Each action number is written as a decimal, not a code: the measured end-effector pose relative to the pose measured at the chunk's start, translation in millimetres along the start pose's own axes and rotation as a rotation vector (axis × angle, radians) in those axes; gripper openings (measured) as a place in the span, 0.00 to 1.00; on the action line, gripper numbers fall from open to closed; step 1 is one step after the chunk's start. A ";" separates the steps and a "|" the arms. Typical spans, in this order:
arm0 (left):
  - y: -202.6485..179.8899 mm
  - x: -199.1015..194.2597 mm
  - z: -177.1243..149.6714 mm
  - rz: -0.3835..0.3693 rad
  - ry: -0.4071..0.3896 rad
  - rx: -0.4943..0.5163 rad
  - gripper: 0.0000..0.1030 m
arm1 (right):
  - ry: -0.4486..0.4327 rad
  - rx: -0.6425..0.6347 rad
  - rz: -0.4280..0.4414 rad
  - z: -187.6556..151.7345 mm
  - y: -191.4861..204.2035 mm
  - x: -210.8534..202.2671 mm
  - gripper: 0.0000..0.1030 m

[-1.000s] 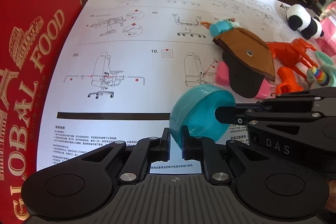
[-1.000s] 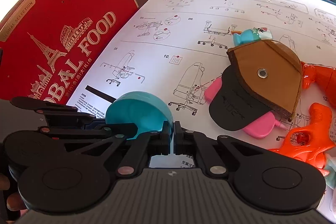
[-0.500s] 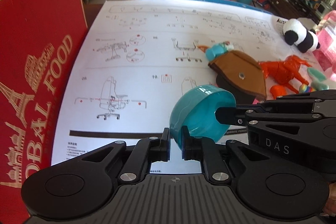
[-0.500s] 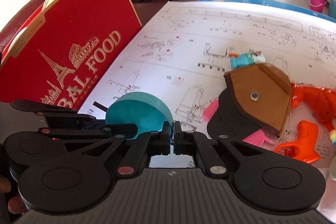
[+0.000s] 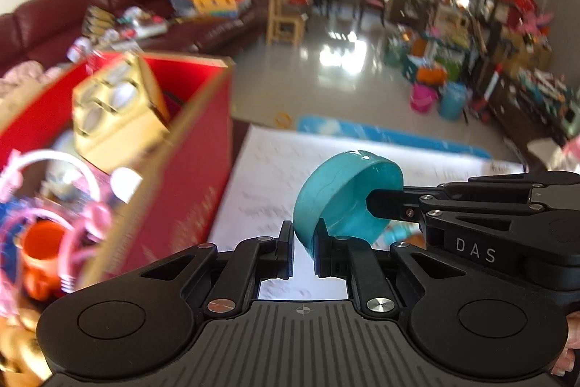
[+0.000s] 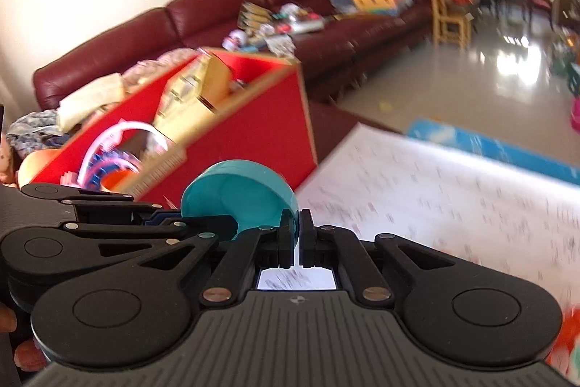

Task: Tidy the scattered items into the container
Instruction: 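Lift the teal bowl with both grippers and drop it into the red box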

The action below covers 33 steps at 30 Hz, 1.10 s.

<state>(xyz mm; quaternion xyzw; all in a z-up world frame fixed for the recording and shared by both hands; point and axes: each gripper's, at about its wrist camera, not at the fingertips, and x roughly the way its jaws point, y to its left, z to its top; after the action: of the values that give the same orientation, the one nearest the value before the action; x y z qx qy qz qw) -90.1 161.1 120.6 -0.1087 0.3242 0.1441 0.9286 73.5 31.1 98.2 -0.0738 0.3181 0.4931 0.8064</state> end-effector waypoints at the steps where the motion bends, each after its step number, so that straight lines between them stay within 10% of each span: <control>1: 5.8 -8.4 3.3 0.018 -0.025 -0.008 0.06 | -0.013 -0.021 0.016 9.2 8.1 -0.4 0.03; 9: 72.2 -62.0 24.6 0.197 -0.152 -0.107 0.08 | -0.066 -0.190 0.155 69.7 89.5 22.0 0.03; 21: 127.1 -63.0 21.8 0.262 -0.112 -0.196 0.10 | 0.012 -0.240 0.212 90.7 136.8 74.8 0.07; 23: 132.0 -57.3 19.6 0.276 -0.097 -0.214 0.33 | 0.026 -0.213 0.216 91.2 134.7 80.8 0.22; 25: 135.6 -53.7 16.5 0.333 -0.092 -0.227 0.73 | 0.016 -0.189 0.204 88.3 131.9 81.2 0.82; 27: 137.6 -54.6 11.7 0.395 -0.113 -0.226 0.93 | -0.015 -0.193 0.186 85.0 129.5 78.6 0.85; 33: 144.1 -49.9 8.5 0.408 -0.091 -0.248 0.94 | 0.005 -0.158 0.197 82.1 120.7 79.3 0.85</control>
<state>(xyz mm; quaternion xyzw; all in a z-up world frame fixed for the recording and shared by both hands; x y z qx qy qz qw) -171.3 288.5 143.1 -0.1478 0.2772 0.3720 0.8735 32.7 186.7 139.9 -0.1067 0.2860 0.5931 0.7450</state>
